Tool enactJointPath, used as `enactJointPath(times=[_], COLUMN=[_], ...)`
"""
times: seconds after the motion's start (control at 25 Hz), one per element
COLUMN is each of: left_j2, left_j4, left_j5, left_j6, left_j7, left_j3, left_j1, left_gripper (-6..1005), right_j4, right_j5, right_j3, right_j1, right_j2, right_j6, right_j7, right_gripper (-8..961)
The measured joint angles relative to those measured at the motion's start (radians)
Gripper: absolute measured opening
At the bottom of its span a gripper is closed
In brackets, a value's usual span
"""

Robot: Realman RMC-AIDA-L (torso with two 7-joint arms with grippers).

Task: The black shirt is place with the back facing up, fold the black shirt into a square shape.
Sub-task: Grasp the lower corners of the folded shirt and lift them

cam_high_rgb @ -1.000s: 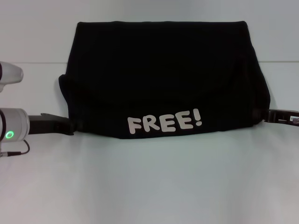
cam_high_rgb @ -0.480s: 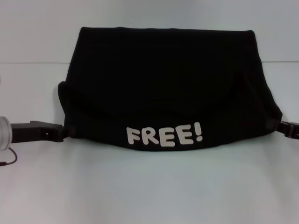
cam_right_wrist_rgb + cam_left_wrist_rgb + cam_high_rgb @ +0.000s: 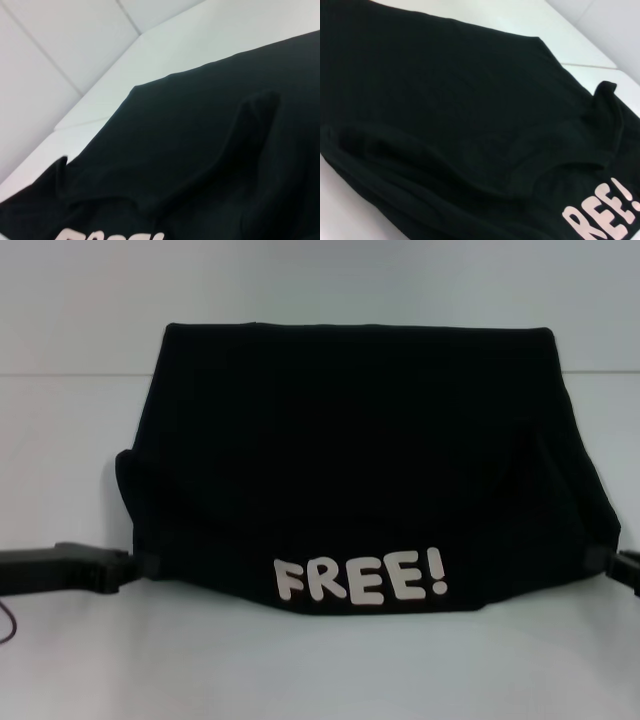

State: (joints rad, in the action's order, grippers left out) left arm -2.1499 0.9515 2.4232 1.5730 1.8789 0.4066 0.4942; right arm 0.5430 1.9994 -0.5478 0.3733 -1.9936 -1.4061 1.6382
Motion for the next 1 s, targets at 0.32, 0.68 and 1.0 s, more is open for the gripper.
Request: enactJointPath(times=[0.32,0.68,1.0], left_j2=[-0.005,-0.002,-0.008], left_j4=[0.006,0.049,0.062], left_j5=[0.01,0.053,0.079], left_j6=[0.118,0.261,0.301], left_j7=[-0.046,-0.111,-0.126], left_j3=[-0.034,-0.057,-0.087], left_j1=[-0.064,-0.106,-0.132], left_gripper=[14,14,13], right_j4=[0.0,0.03,0.052], right_j5=[0.038,0.093,0.145], right_j3=[0.001,0.009,0.026], right_j1=[-0.058,-0.118,-0.153], right_j2=[0.01,0.017,0.017], right_j6=[-0.14,-0.268,-0.331], right_j7=[-0.124,-0.178,-0.237], right_gripper=[34,34,35])
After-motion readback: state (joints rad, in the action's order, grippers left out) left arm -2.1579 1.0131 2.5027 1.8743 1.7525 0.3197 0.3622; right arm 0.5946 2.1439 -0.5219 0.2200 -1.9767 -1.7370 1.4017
